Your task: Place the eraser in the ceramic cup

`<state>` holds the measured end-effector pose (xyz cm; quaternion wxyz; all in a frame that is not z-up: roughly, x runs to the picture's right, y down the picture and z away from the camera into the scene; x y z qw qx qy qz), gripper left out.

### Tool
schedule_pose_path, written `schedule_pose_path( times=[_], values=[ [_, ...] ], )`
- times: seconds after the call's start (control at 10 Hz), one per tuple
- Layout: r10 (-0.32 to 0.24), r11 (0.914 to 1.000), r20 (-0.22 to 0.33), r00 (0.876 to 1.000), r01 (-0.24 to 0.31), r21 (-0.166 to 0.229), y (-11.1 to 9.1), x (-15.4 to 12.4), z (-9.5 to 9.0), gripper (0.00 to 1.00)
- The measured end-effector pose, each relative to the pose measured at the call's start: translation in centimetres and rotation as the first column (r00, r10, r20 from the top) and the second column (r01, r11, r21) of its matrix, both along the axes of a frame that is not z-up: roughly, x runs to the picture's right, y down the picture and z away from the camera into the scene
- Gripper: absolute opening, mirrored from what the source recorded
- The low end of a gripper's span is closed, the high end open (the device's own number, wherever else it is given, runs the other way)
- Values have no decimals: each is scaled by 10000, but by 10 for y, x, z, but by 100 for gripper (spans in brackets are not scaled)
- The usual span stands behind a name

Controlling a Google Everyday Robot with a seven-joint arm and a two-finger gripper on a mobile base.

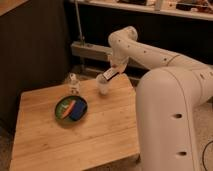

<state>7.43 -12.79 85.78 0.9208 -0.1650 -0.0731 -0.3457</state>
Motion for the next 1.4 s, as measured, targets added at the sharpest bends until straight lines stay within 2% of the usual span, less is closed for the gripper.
schedule_pose_path(
  times=[1.0,1.4],
  values=[
    [-199,9996,-552,9983,209,169,0,-8,6,0],
    [-368,9992,-828,9959,382,152,2,-16,13,0]
  ],
)
